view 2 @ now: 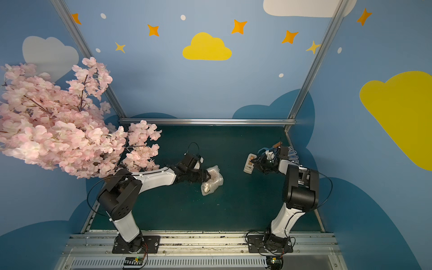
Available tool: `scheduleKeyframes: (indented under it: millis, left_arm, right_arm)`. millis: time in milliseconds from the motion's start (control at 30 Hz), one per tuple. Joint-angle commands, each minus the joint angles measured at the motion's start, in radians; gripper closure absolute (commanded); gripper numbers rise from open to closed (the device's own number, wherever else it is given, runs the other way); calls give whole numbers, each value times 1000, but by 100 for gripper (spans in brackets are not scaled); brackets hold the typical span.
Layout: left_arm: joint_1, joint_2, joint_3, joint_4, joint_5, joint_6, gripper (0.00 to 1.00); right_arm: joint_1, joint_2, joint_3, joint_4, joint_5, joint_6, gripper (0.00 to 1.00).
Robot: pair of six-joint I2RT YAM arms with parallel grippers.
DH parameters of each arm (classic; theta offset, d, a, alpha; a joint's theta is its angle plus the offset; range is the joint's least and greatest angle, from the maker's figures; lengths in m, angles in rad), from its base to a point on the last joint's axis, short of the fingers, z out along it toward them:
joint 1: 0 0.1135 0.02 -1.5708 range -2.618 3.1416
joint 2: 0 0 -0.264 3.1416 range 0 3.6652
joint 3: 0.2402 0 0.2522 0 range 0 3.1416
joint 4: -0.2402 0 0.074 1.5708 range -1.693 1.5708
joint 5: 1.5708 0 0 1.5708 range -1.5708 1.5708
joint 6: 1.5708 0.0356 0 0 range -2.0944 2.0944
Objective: Wrap mugs in bubble wrap
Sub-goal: Tear off the tape using the Tape Cutter.
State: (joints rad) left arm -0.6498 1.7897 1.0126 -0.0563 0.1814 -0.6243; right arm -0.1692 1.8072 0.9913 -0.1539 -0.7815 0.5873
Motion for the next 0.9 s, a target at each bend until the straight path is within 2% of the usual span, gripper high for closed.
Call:
scheduleKeyframes:
  millis: [0,567,867]
  left_arm:
    - [-6,31,-26,-43,-10,18,37]
    - [-7,31,-32,-37,-10,9,37]
    - [-8,29,-39,-36,-10,5,38]
  right_arm:
    - [11,21,23,4,-22,-12,60]
    - [43,63,21,-18,-36,-26,60]
    - [44,70,18,-16,-35,-24,72]
